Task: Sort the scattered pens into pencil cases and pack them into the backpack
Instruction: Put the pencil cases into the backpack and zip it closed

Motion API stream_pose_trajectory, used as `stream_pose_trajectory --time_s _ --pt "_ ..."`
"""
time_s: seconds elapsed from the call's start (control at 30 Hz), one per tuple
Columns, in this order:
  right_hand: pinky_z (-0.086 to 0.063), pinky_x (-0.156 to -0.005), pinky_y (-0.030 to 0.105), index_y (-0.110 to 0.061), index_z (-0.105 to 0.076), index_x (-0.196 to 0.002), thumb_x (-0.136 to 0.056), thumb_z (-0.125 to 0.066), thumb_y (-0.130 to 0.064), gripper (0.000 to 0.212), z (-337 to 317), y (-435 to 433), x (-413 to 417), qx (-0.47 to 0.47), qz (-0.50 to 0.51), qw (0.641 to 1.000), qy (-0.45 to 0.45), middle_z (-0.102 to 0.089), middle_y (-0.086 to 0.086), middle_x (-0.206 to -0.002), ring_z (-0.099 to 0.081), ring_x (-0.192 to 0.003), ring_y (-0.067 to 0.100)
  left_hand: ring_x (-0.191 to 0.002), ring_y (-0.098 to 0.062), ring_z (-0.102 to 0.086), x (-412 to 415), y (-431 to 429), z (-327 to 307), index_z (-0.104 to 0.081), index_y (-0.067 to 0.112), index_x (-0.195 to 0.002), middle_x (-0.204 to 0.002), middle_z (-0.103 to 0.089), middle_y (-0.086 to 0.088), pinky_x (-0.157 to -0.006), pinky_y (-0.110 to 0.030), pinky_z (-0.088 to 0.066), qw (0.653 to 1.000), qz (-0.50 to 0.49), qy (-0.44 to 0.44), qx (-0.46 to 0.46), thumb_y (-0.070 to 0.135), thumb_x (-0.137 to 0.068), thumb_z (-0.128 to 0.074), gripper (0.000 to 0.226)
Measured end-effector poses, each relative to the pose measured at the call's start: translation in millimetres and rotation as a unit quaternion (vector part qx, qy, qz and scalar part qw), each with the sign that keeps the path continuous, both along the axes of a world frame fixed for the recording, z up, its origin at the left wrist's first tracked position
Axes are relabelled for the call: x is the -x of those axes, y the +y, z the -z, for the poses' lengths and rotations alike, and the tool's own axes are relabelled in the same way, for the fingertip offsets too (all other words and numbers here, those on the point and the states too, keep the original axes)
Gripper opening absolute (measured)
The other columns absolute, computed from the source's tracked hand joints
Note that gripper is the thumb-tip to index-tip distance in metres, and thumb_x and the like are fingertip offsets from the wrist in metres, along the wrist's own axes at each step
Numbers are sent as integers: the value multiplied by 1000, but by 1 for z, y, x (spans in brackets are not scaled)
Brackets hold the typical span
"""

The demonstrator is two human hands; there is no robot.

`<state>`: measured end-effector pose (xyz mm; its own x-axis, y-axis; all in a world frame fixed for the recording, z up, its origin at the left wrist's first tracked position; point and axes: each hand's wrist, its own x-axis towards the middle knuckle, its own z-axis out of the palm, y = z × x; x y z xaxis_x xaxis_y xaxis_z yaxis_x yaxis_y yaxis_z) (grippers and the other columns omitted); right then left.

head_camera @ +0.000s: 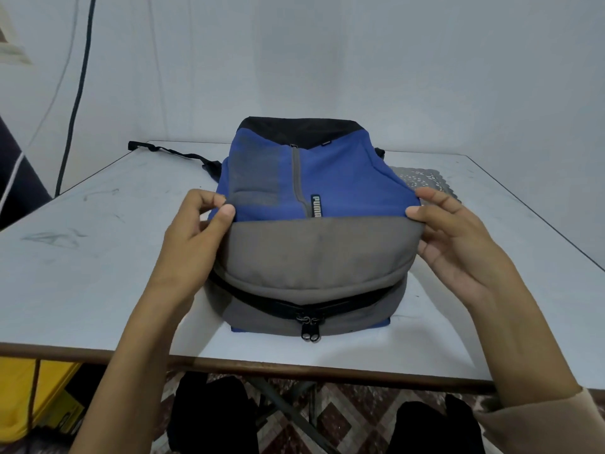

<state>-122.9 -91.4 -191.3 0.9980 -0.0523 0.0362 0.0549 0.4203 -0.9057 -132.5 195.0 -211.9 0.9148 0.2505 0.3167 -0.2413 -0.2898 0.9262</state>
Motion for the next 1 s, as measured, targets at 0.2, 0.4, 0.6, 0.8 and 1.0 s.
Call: stream_pose_trajectory --time_s 0.2,0.4,0.6,0.8,1.0 --pt "-59 -67 29 -16 -50 -131 -83 -64 4 54 16 0 6 21 -26 998 55 -71 12 -109 -68 -83 19 -78 -8 -62 9 11 13 -57 24 -101 -107 -66 0 -64 -18 -47 984 23 76 157 18 -89 -67 17" --pt "-58 -65 29 -10 -61 -125 -92 -62 -20 35 20 4 1 55 -36 995 69 -70 6 -112 -60 -87 18 -75 -12 -68 8 21 10 -57 21 -122 -98 -72 -5 -70 -26 -50 971 57 128 193 18 -82 -71 43" --pt "-57 -63 24 -14 -65 -115 -90 -54 -6 28 18 5 1 -31 -55 994 84 -71 2 -109 -66 -82 15 -99 -26 -66 6 25 18 -60 23 -119 -117 -70 -8 -84 -37 -52 947 105 108 283 1 -82 -66 43" --pt "-57 -62 26 -10 -64 -116 -87 -64 -12 28 19 6 5 7 -29 996 86 -73 1 -95 -69 -75 12 -92 -22 -60 2 26 23 -66 21 -117 -101 -69 -8 -84 -36 -48 960 73 115 245 7 -86 -66 33" --pt "-59 -67 28 -11 -64 -111 -90 -65 -23 23 20 9 6 48 -22 996 75 -74 2 -91 -69 -75 13 -83 -22 -53 -6 27 19 -70 12 -98 -88 -60 -9 -77 -34 -45 979 43 138 142 44 -82 -71 36"
